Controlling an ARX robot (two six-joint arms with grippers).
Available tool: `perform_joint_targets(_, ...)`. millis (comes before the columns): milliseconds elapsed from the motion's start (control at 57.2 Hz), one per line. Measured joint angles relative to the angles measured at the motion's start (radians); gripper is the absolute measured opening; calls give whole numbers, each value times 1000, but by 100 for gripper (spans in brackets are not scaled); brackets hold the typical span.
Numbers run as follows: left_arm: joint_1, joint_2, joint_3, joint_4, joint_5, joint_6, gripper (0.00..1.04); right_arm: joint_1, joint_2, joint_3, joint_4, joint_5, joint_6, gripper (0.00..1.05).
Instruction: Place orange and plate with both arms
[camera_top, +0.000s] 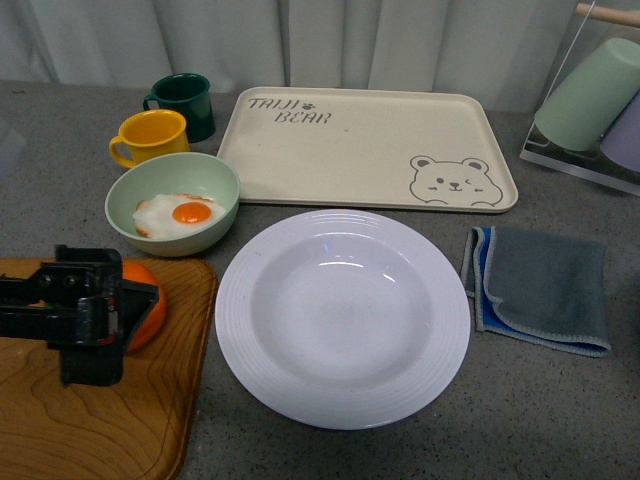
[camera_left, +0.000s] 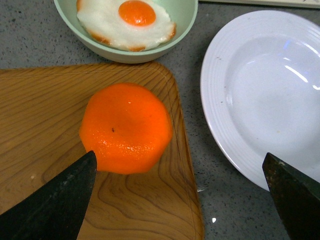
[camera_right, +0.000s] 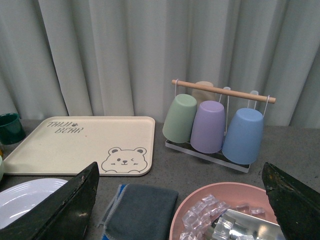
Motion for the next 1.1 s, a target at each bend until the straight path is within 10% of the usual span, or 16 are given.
perform_joint_targets(734,57,304,149,58,-29,31,98,0,0,0,0,0,0,95)
perform_joint_targets(1101,34,249,157,9,-6,11,59,0,0,0,0,0,0,95)
